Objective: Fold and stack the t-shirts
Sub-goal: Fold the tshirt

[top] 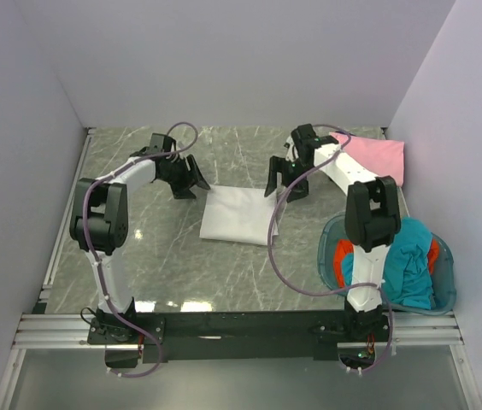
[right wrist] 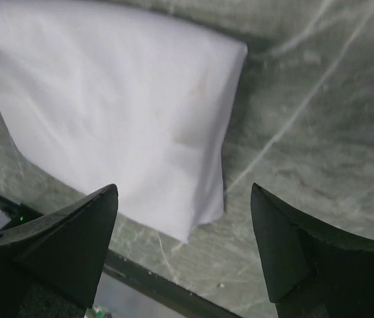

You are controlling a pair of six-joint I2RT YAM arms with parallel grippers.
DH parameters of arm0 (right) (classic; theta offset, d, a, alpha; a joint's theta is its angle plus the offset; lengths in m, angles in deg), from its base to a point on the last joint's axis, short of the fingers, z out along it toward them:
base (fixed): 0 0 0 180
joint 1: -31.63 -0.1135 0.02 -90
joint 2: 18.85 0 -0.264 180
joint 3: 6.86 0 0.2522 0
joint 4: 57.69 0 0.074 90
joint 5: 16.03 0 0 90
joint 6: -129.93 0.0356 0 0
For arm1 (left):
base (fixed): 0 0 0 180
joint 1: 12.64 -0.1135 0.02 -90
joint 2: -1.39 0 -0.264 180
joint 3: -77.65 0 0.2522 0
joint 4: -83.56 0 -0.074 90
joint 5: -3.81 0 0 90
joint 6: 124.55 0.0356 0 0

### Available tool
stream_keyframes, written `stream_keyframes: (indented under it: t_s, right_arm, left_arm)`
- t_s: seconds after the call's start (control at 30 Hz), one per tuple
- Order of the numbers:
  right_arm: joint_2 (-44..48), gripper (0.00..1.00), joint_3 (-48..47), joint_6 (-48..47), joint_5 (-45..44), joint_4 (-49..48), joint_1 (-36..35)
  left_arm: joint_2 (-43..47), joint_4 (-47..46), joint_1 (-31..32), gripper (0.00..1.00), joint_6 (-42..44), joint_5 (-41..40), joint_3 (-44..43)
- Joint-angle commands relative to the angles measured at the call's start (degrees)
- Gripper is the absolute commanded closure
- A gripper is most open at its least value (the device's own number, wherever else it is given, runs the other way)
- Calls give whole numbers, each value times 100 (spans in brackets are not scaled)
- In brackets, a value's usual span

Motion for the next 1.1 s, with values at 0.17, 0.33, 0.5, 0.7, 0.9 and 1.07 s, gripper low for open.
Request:
stream_keyframes:
  t_s: [0.17,0.33,0.5,0.7,0.9,1.07]
  right_arm:
    - [920,13,1618,-69,1056,-1087,122]
    - [1035,16,2312,89,1284,-1483,113]
    - [1105,17,2682,204,1417,-1782,122]
    - [1114,18,3051,441,1689,-2266,113]
    - [1026,20,3210,634,1760,-2574,35]
    - [965,21,3306,775,1698,-2855,-45]
  left_arm:
    - [639,-582,31,42,176,310,976]
    - [710,-792,75,48,114,292,1380]
    - [675,-854,136,53,105,319,1530]
    - [648,-881,207,58,88,266,1592]
    - [534,-749,259,69,88,108,1645]
    - [420,-635,294,79,114,-6,1750]
